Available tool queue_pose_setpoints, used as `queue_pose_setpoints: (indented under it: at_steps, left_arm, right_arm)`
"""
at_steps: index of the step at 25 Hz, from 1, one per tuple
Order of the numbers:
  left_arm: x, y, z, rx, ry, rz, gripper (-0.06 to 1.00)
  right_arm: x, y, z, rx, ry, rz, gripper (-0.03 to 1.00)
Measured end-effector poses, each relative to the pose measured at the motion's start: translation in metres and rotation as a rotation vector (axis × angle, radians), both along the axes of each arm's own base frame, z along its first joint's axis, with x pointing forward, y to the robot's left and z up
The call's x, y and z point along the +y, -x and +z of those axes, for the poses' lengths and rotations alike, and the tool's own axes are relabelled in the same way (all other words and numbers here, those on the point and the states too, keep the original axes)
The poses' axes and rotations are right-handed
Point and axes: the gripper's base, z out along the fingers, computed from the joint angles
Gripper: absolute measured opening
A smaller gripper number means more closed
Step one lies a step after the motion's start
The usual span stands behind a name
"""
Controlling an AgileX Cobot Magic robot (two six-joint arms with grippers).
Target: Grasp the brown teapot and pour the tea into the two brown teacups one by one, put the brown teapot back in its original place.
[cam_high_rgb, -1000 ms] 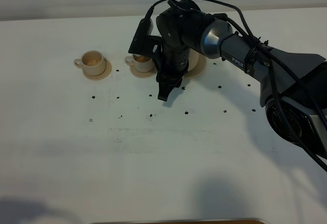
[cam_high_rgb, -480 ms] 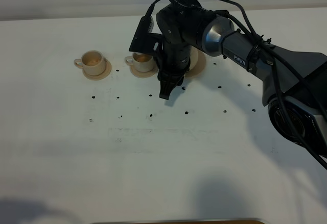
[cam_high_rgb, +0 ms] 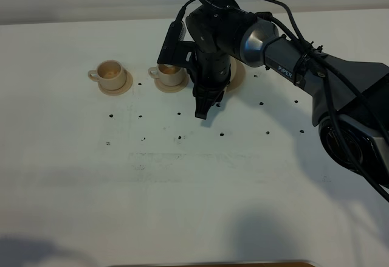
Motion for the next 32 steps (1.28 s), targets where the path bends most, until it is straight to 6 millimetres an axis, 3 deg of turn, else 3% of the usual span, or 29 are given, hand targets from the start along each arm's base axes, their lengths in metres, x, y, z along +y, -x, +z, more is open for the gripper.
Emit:
queue_pose_setpoints:
  at_steps: [13, 24, 28, 32]
  left_arm:
    - [0.000, 0.000, 0.000, 0.000, 0.000, 0.000, 0.07]
    - [0.000, 0.000, 0.000, 0.000, 0.000, 0.000, 0.07]
    - [0.000, 0.000, 0.000, -0.001, 0.000, 0.000, 0.07]
    - [0.000, 0.000, 0.000, -0.001, 0.000, 0.000, 0.07]
  right_arm:
    - [0.004, 0.004, 0.003, 0.017, -0.017, 0.000, 0.37]
    - [0.020, 0.027, 0.049, 0.115, -0.220, -0.068, 0.37]
    - [0.006, 0.024, 0.073, 0.153, -0.333, -0.246, 0.37]
    - [-0.020, 0.008, 0.081, 0.153, -0.377, -0.444, 0.37]
